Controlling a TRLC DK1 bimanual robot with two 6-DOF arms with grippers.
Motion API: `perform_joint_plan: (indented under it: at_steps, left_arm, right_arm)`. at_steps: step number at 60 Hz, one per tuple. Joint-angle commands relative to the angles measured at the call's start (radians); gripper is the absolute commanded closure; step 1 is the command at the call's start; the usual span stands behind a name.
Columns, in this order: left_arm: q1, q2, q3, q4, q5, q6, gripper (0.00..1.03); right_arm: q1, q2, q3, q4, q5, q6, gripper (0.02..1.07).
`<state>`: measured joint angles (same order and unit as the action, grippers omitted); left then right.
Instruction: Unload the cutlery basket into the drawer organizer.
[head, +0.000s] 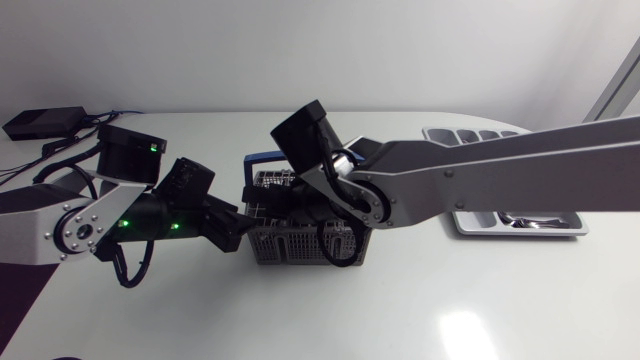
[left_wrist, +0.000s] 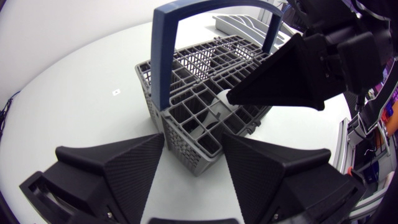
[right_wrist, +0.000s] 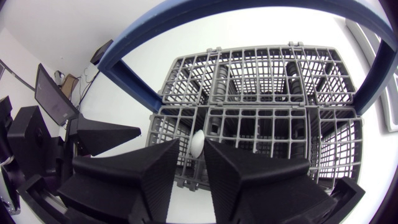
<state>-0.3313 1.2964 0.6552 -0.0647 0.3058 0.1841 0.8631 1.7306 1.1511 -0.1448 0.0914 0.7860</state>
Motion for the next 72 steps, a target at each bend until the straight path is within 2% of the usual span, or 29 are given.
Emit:
perform_joint_plan:
  at_steps: [1, 51, 64, 72]
  left_arm:
    - [-0.009, 0.014, -0.023, 0.003, 0.006, 0.002, 0.38]
    - [-0.011, 0.024, -0.025, 0.008, 0.006, 0.002, 0.38]
    - [-0.011, 0.030, -0.026, 0.013, 0.006, 0.003, 0.38]
    - [-0.014, 0.032, -0.025, 0.013, 0.006, 0.003, 0.38]
  right_arm:
    - [0.004, 0.030, -0.005, 0.013, 0.008, 0.035, 0.76]
    - [0.007, 0.017, -0.034, 0.050, 0.014, 0.035, 0.83]
    - [0.008, 0.011, -0.044, 0.065, 0.022, 0.035, 0.89]
    - [0.014, 0.006, -0.051, 0.077, 0.044, 0.033, 0.97]
